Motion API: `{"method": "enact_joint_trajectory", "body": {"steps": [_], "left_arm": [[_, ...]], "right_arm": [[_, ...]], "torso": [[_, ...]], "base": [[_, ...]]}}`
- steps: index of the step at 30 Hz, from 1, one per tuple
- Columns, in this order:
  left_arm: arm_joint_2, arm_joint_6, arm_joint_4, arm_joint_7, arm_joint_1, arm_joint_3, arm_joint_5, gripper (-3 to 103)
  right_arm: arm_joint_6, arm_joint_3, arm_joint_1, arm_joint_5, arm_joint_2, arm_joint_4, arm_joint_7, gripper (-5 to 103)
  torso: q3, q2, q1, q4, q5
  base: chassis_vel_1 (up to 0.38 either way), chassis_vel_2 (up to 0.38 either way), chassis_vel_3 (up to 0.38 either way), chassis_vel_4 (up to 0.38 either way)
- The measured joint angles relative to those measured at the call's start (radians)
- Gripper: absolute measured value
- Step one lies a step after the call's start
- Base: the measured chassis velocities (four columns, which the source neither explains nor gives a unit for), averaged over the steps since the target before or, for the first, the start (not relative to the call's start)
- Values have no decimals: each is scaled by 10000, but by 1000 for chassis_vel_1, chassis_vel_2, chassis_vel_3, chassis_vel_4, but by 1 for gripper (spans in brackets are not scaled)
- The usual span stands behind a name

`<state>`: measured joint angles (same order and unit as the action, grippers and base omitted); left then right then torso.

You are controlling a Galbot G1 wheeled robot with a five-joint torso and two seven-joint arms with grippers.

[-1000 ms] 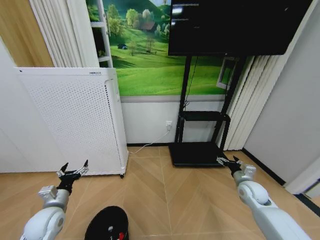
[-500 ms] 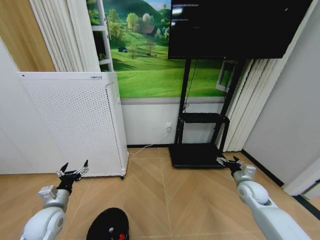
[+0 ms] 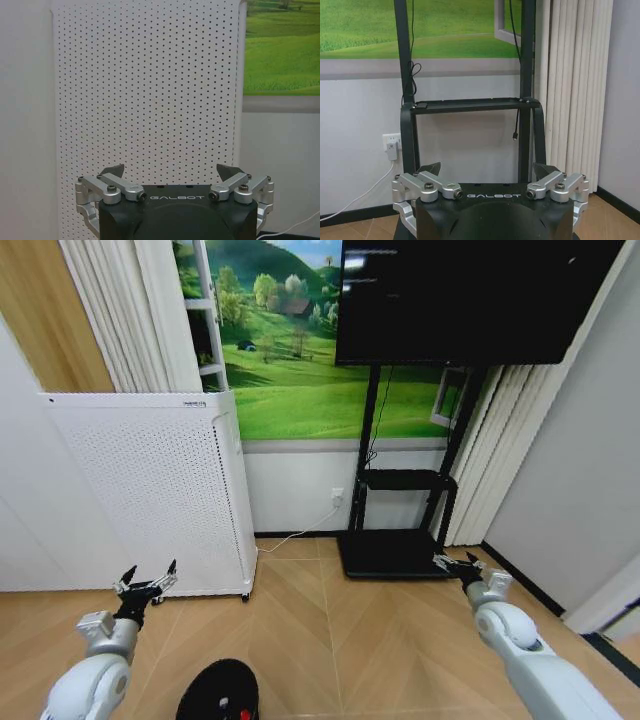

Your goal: Pick up the trash bin and place the garbage on the floor into it.

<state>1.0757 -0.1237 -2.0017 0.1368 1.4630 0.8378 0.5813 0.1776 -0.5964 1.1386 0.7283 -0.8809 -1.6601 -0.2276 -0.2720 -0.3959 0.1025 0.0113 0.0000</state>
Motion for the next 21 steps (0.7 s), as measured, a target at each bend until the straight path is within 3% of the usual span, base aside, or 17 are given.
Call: {"method": "enact_joint_trajectory", "body": {"steps": [21], "left_arm": [[0, 1, 0, 0, 0, 0, 0, 100]], "right_arm": [[0, 0, 0, 0, 0, 0, 0, 100]], "torso": [[-584, -898, 317, 0, 0]], "base": [[0, 0, 0, 0]]}}
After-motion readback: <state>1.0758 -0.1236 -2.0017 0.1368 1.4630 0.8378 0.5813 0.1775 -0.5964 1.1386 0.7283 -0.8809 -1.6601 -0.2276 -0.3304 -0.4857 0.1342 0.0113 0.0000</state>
